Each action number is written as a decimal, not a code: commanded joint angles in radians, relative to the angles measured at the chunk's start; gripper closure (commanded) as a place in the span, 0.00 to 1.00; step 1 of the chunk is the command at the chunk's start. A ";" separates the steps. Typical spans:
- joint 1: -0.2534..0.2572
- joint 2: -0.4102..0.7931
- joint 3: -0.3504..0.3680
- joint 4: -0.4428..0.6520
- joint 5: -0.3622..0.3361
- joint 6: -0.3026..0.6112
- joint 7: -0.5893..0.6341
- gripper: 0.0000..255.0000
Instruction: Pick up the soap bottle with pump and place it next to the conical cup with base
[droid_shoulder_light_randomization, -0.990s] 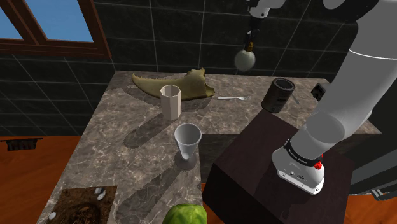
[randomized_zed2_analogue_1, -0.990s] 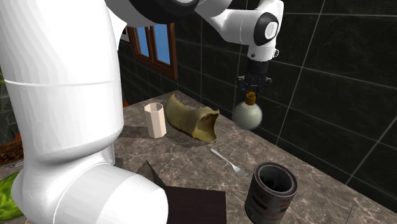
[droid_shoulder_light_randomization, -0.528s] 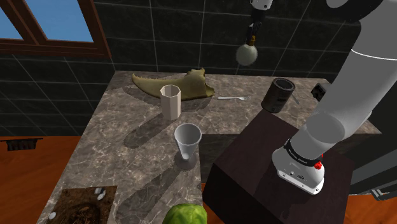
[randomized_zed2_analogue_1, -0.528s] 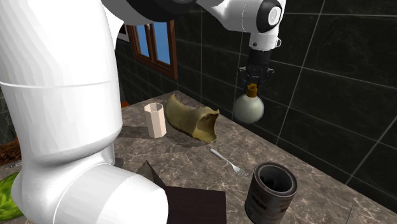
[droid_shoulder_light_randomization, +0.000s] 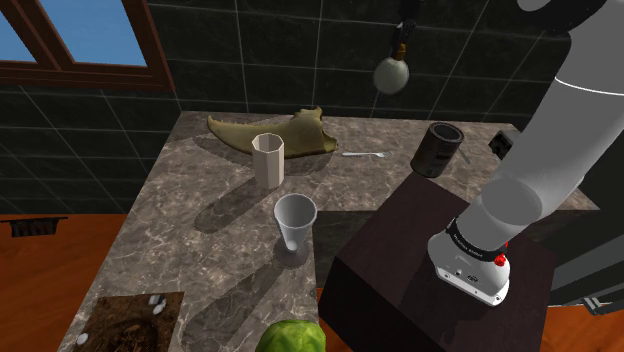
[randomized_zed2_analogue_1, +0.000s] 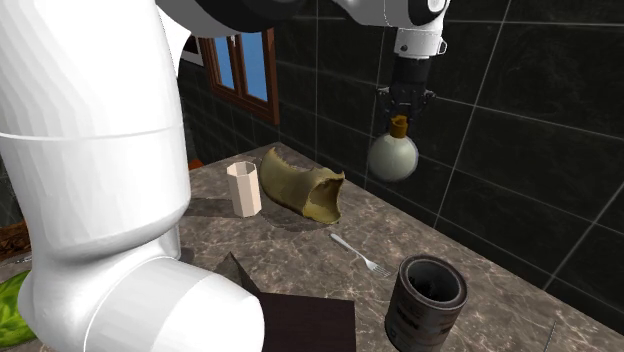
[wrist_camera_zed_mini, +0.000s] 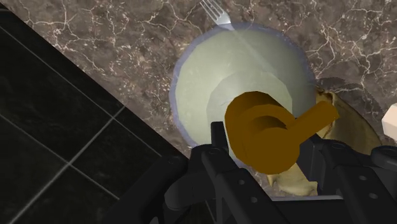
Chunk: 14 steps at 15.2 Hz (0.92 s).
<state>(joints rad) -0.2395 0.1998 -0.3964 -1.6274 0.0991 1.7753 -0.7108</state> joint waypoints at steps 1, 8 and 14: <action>0.000 0.000 0.000 0.019 -0.001 -0.019 0.001 1.00; 0.100 -0.211 0.060 -0.233 -0.077 0.043 0.170 1.00; 0.160 -0.354 0.138 -0.392 -0.109 0.067 0.320 1.00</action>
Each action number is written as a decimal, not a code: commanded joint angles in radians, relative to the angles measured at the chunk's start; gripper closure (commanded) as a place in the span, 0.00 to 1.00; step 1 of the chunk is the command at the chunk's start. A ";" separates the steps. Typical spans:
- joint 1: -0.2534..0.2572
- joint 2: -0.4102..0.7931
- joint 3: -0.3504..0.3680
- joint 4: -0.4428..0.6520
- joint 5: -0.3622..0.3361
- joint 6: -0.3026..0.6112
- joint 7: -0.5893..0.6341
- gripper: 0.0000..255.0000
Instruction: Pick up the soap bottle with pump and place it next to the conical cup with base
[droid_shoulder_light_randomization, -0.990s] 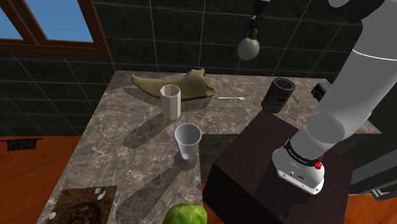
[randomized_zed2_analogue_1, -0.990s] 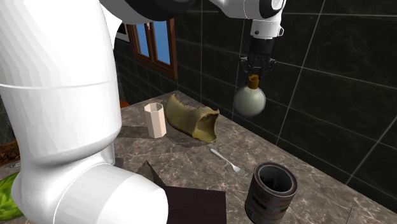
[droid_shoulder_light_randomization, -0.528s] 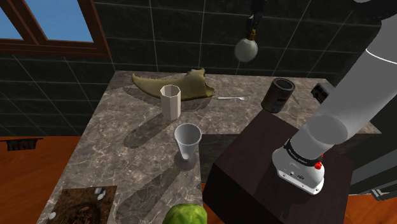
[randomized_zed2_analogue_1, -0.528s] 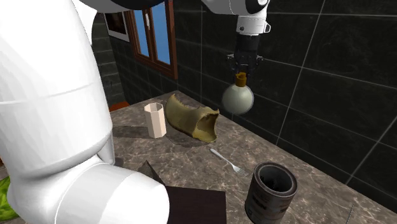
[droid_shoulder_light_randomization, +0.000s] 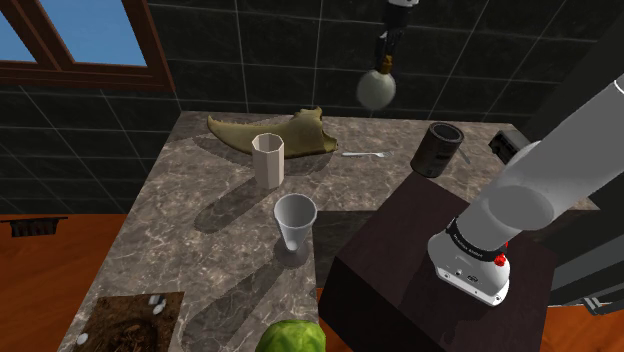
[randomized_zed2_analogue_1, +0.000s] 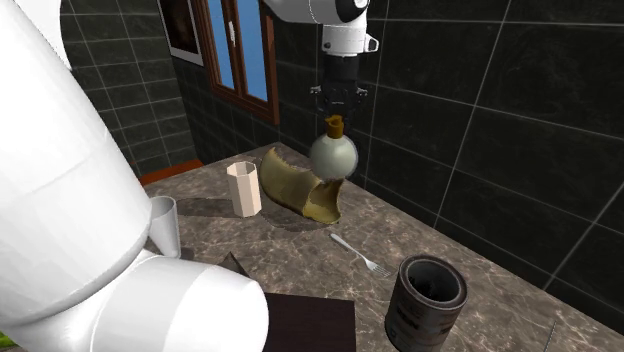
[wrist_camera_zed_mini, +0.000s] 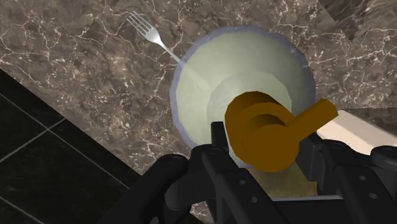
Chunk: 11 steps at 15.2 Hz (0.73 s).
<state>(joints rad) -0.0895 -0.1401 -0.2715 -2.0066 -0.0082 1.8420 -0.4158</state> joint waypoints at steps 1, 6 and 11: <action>0.019 -0.034 0.027 -0.035 -0.004 0.003 0.050 1.00; 0.063 -0.122 0.103 -0.128 -0.002 0.011 0.172 1.00; 0.109 -0.185 0.184 -0.193 0.017 0.014 0.292 1.00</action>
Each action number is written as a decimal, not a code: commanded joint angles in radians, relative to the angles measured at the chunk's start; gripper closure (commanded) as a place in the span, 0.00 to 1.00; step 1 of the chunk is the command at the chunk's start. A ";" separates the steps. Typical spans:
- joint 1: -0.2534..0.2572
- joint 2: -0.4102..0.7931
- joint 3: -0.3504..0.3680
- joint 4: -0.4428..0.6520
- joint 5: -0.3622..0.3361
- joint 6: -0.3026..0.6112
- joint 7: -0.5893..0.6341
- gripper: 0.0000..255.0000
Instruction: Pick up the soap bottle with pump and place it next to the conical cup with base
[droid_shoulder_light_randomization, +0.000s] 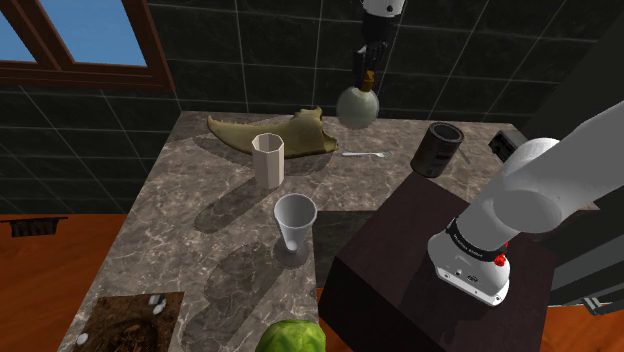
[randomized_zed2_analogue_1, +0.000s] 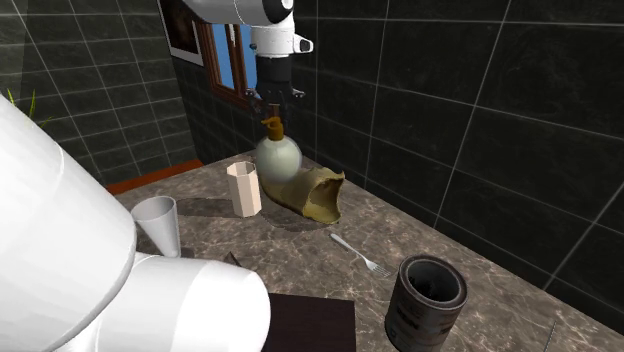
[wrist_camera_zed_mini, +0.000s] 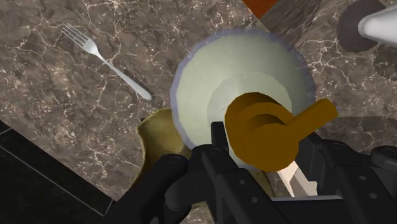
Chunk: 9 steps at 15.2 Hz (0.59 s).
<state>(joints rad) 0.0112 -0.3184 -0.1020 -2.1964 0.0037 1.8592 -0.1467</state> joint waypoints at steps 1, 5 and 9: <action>0.019 -0.017 0.031 -0.013 0.010 -0.002 0.047 1.00; 0.058 -0.045 0.099 -0.040 0.035 0.000 0.143 1.00; 0.099 -0.055 0.167 -0.050 0.062 0.003 0.239 1.00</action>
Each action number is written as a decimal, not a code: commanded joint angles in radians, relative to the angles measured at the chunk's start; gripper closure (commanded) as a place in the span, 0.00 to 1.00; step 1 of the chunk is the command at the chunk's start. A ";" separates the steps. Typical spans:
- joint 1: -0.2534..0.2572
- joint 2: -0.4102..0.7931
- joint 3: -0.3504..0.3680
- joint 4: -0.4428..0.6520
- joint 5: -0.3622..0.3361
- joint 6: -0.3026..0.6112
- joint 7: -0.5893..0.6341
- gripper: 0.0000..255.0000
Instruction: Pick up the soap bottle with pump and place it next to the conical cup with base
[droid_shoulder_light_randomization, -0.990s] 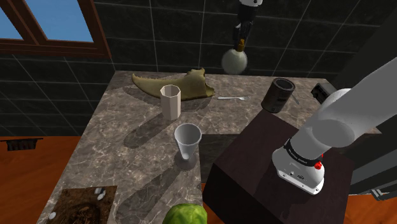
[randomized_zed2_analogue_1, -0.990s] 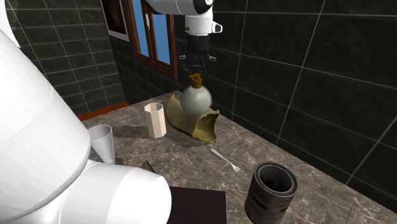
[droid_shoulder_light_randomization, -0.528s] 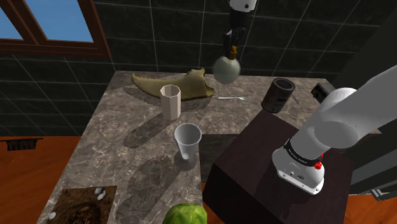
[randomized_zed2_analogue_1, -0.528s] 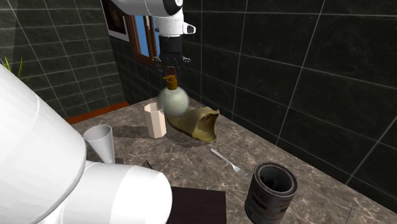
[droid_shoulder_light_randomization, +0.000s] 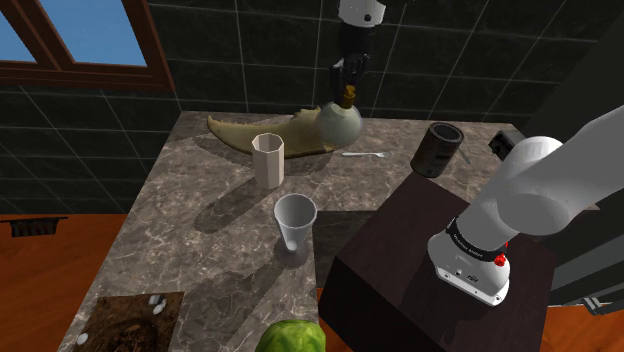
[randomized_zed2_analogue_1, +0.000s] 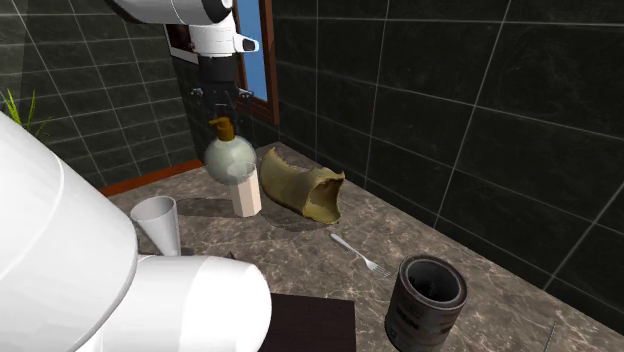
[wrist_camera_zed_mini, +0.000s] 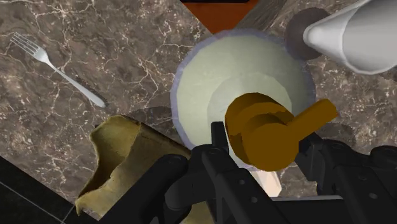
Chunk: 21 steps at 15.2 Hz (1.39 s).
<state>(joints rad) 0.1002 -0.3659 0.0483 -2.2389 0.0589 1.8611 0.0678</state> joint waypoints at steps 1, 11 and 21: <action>0.020 -0.008 0.034 -0.007 0.014 0.002 0.049 1.00; 0.116 0.054 0.207 0.059 0.065 0.016 0.296 1.00; 0.198 0.225 0.375 0.235 0.043 0.025 0.561 1.00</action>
<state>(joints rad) 0.2892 -0.1678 0.4046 -2.0277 0.1094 1.8815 0.5958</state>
